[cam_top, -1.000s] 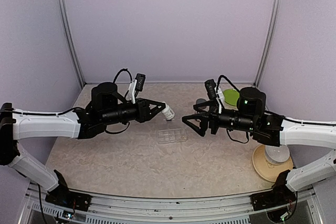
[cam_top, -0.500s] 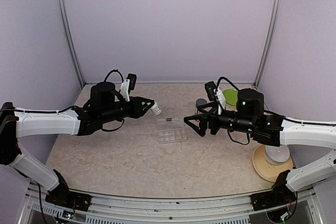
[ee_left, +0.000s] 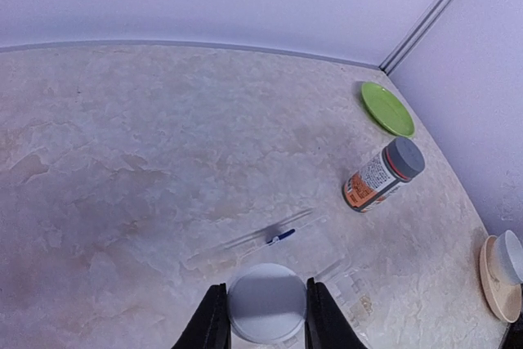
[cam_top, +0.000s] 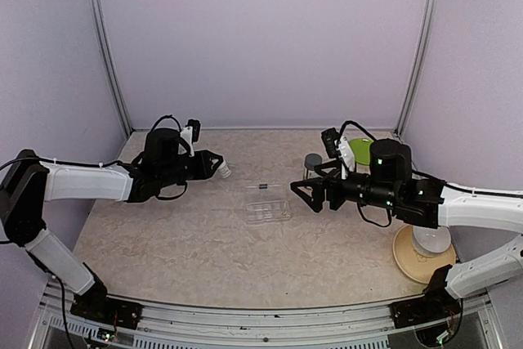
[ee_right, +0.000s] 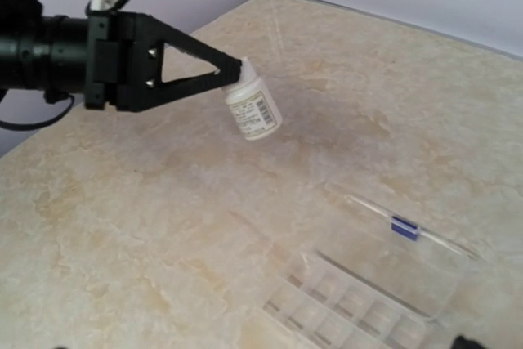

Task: Sort the pills into containers
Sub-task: Place the pill bottle at the center of the board.

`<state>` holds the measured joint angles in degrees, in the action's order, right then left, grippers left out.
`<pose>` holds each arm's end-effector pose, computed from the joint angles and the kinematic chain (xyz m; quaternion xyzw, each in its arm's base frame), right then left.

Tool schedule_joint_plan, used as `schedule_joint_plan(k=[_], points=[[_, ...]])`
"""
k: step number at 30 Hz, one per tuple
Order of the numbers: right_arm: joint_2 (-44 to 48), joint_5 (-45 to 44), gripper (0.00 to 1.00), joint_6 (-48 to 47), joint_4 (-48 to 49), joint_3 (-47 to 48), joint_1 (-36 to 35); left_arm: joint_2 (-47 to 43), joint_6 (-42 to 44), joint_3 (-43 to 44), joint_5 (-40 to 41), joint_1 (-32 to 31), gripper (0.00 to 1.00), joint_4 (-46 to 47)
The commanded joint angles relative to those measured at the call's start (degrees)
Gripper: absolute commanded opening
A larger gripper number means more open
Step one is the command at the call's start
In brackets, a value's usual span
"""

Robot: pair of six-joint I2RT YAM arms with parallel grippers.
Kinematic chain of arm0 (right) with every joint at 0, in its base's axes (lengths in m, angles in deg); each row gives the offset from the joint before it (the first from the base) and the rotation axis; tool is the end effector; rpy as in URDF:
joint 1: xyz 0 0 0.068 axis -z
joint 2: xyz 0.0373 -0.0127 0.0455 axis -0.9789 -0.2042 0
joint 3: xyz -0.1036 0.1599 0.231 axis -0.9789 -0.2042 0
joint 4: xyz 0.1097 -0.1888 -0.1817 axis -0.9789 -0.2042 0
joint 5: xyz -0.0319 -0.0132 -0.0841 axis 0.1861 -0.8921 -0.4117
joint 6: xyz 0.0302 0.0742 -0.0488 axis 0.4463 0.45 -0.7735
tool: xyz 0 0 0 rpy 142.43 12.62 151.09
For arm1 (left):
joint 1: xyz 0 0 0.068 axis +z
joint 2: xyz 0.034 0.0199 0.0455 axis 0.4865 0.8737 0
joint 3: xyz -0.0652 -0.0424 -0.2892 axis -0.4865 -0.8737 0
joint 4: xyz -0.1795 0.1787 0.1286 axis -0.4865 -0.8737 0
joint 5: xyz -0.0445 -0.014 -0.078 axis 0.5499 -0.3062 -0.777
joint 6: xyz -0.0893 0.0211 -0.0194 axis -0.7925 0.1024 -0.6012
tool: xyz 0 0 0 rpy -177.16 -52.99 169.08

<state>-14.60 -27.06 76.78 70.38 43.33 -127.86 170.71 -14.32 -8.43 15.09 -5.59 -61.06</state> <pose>0.2070 0.2547 0.2806 -0.2536 0.7525 0.3578 0.4914 0.3293 -0.2317 0.2225 0.0754 0.8215 -0.2973 0.4806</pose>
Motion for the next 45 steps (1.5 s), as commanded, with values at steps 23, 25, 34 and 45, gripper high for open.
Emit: schedule_joint_plan(k=[23, 25, 34, 45], points=[[2.8, -3.5, 1.00, 0.2, -2.0, -1.0, 0.5, 9.9, 0.7, 7.5, 2.2, 10.0, 0.00, -0.5], [2.7, -3.5, 1.00, 0.2, -1.9, -1.1, 0.5, 10.2, 0.9, 7.7, 2.6, 10.3, 0.00, -0.7], [2.1, -3.4, 1.00, 0.4, -1.5, -1.6, 0.6, 11.8, 1.7, 8.4, 6.1, 11.0, 0.00, -2.1], [1.6, -3.4, 1.00, 0.7, -1.3, -2.1, 0.5, 14.4, 2.5, 10.0, 9.1, 11.6, 0.00, -3.6]])
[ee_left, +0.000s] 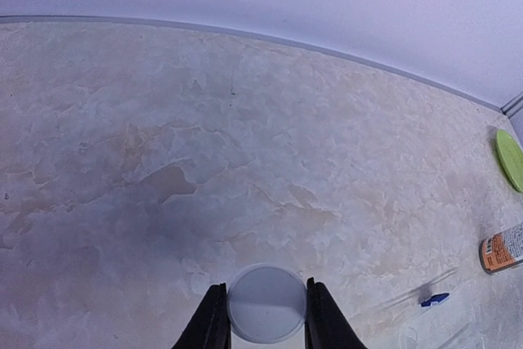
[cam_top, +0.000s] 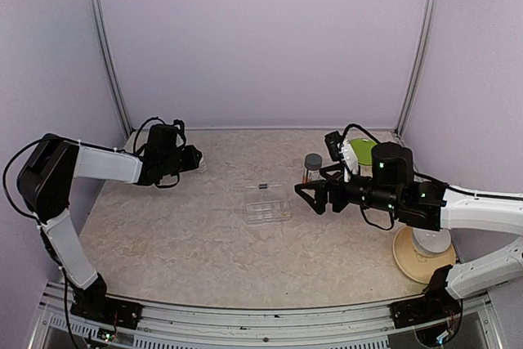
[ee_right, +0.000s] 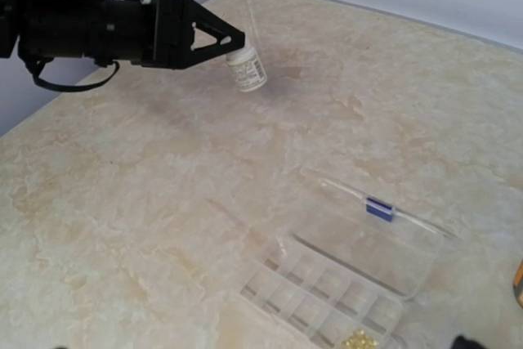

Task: Sort the pills into containers
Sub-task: Place the pill bottle at the center of the board.

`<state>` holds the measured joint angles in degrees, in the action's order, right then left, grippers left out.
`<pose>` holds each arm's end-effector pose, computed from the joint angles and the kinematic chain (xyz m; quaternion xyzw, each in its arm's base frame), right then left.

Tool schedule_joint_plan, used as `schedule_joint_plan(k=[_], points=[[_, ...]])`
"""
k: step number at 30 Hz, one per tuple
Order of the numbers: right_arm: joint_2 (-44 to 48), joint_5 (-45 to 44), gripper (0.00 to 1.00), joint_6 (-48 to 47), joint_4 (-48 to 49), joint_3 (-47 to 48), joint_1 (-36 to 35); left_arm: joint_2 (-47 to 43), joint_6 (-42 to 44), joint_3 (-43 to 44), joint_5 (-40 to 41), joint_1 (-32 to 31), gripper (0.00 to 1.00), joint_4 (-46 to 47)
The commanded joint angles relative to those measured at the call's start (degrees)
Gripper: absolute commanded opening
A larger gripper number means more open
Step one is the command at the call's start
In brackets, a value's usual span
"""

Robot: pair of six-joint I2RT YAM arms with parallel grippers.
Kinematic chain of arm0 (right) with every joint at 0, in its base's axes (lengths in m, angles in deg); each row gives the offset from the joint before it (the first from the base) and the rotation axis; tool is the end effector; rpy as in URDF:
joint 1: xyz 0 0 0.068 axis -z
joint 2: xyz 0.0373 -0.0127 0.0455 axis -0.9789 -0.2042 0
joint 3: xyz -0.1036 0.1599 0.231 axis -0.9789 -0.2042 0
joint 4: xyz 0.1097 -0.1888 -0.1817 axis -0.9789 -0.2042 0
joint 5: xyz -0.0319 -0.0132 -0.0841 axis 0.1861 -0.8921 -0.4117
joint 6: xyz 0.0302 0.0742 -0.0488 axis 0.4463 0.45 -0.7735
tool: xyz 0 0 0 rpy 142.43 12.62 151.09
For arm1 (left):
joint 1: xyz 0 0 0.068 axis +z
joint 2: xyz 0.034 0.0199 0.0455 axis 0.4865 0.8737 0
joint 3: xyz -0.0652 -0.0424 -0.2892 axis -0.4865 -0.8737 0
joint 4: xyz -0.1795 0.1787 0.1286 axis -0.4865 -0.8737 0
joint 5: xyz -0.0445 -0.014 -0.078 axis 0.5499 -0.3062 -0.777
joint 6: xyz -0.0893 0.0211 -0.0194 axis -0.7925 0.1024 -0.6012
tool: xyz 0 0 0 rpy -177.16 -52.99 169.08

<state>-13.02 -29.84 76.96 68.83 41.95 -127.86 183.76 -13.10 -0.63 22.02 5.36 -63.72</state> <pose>0.2050 0.2460 0.2746 -0.2404 0.7645 0.3376 0.4937 0.4118 -0.1733 0.1758 -0.0265 0.8612 -0.1738 0.4769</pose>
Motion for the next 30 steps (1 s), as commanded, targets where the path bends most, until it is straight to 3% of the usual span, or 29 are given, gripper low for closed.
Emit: schedule_joint_plan(k=[1, 30], points=[[0.1, -0.7, 1.00, 0.6, 0.3, -0.8, 0.6, 1.6, 1.5, 2.4, 2.5, 0.7, 0.00, -1.1], [-1.2, -1.0, 1.00, 1.0, 0.7, -1.7, 0.5, 7.9, 2.4, 4.3, 8.1, 1.1, 0.00, -3.2]])
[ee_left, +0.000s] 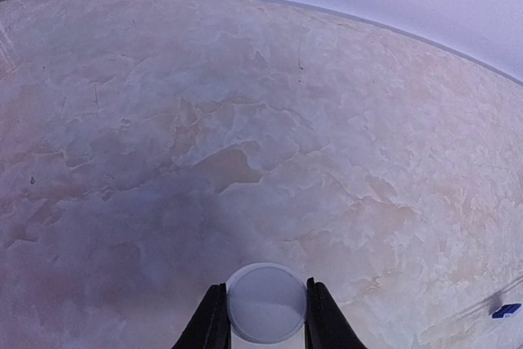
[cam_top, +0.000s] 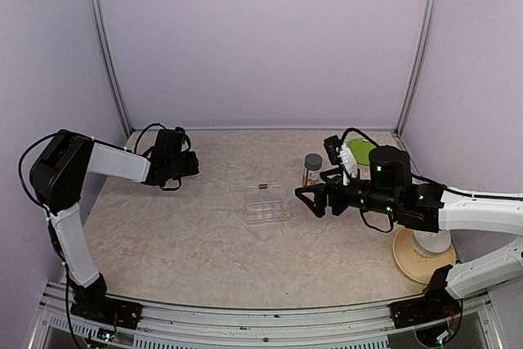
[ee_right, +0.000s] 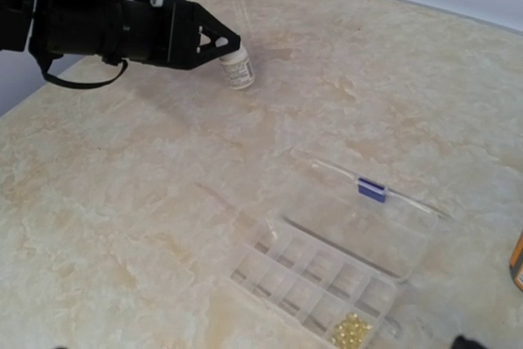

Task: Sort the pills into containers
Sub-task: Place the pill bottle at the center of the board.

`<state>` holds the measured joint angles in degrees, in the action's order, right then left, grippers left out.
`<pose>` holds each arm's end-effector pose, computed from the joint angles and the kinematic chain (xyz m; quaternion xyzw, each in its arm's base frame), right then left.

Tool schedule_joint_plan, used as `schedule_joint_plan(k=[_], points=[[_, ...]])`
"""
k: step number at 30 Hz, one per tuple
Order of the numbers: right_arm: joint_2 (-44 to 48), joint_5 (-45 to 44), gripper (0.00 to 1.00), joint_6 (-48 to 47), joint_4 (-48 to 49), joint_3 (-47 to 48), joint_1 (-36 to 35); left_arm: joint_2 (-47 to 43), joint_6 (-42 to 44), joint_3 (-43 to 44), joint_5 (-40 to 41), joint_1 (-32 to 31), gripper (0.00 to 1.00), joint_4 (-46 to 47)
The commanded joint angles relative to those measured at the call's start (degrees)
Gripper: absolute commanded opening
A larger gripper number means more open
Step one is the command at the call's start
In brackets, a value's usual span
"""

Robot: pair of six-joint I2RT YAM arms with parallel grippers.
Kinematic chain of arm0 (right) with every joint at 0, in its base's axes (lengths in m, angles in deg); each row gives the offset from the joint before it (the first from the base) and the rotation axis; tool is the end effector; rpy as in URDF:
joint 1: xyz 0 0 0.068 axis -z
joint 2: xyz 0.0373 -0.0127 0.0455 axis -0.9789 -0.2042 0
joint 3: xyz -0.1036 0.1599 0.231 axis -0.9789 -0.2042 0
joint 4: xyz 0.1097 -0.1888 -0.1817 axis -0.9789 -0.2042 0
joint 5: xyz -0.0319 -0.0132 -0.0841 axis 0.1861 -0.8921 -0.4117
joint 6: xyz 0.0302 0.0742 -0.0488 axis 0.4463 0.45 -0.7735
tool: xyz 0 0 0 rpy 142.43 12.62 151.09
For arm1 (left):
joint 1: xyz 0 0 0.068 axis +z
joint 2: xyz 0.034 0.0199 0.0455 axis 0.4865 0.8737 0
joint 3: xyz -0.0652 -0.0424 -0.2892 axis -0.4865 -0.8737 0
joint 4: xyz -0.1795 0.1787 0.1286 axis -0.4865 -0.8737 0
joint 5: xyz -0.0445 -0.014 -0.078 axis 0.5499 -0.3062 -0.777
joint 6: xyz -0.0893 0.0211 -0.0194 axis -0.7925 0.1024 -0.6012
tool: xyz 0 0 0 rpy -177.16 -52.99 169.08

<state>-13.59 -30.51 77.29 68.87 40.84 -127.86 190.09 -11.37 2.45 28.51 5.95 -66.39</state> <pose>0.2054 0.2450 0.2636 -0.2371 0.7745 0.3289 0.4856 0.4290 -0.1654 0.1419 -0.0420 0.8830 -0.0987 0.4570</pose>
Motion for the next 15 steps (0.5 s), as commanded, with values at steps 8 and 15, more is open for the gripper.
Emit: schedule_joint_plan(k=[8, 15], points=[[-1.3, -0.2, 1.00, 0.5, 0.6, 0.0, 0.5, 2.9, 0.7, 1.1, 2.0, 0.5, 0.01, -0.4], [-1.9, -0.3, 1.00, 0.2, 0.3, 0.6, 0.5, 3.2, 0.4, 0.9, 1.2, 0.5, 0.19, -0.4]])
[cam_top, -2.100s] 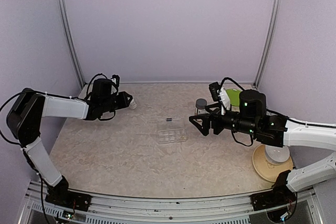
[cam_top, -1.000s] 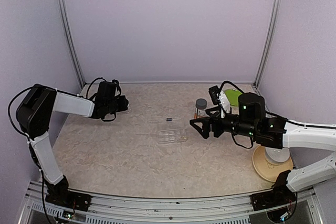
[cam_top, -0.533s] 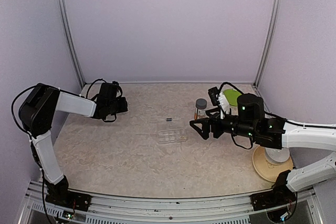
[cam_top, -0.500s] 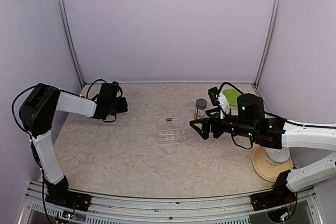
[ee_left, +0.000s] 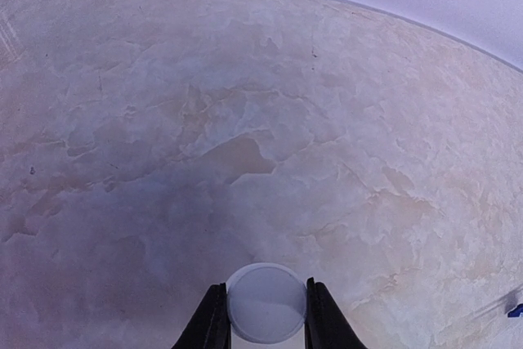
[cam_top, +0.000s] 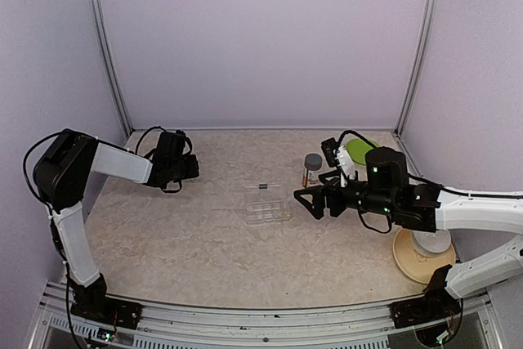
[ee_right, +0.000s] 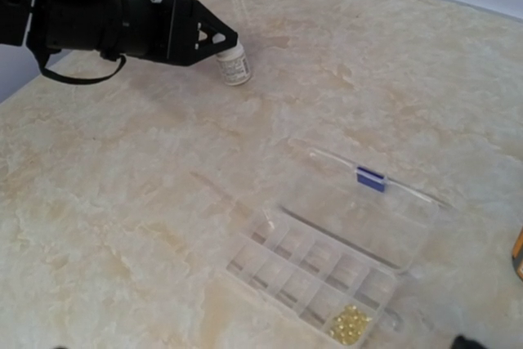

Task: Sort the pills into containers
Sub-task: Place the pill bottle at the center of the board.

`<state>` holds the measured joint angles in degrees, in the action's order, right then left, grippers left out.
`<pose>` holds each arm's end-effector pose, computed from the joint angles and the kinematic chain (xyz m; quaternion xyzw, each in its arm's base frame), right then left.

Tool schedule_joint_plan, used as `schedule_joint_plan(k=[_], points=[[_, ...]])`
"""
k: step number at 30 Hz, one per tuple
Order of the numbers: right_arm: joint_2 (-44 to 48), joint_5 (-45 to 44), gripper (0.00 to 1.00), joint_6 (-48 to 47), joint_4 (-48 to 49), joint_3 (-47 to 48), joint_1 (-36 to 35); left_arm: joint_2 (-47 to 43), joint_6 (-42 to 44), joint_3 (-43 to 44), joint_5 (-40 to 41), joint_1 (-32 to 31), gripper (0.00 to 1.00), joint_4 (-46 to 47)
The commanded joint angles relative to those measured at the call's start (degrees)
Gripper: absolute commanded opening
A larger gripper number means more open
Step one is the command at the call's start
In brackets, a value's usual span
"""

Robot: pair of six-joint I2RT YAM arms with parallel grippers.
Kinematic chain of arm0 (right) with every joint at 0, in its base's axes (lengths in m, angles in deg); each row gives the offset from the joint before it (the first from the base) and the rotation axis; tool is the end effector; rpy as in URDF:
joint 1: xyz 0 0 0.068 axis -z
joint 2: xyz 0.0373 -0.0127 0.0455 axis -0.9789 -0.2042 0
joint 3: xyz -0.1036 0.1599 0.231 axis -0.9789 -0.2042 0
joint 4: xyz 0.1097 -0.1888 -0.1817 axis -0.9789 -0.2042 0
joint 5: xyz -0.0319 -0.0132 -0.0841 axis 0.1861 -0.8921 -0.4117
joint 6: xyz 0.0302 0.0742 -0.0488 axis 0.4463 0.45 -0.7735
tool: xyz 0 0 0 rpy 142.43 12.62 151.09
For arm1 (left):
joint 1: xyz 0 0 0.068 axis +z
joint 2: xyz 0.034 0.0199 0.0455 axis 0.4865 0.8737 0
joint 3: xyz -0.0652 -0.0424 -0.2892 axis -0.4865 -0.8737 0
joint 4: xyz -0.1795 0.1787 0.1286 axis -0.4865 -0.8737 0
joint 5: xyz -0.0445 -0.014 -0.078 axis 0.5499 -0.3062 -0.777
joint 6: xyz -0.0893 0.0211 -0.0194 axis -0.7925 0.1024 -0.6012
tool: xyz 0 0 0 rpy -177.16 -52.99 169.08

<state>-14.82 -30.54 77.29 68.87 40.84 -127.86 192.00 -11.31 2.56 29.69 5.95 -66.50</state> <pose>0.2075 0.2474 0.2571 -0.2386 0.7805 0.3240 0.4784 0.4303 -0.1641 0.1278 -0.0446 0.8896 -0.0834 0.4469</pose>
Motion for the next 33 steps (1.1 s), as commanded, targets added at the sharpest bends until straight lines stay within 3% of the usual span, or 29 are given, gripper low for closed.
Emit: schedule_joint_plan(k=[1, 12, 25, 31, 33], points=[[-0.8, -0.3, 1.00, 0.1, 0.2, 0.7, 0.5, 1.2, 0.3, 0.7, -0.1, 0.5, 0.23, -0.4], [-2.5, -1.7, 1.00, -0.7, -0.9, 2.2, 0.5, -1.6, -0.4, -0.4, -1.1, 0.4, 0.50, -0.5], [-5.0, -4.4, 1.00, -1.6, -0.7, 3.0, 3.7, -9.4, -1.6, -2.2, -3.9, -0.3, 0.71, -0.6], [-7.4, -3.6, 1.00, -1.5, 0.1, 2.5, 7.4, -14.4, -1.4, -3.4, -4.3, -1.8, 0.97, -1.6], [-8.6, -3.5, 1.00, -1.6, 0.7, 2.5, 8.8, -15.8, -1.3, -3.8, -4.1, -2.5, 0.99, -2.0]])
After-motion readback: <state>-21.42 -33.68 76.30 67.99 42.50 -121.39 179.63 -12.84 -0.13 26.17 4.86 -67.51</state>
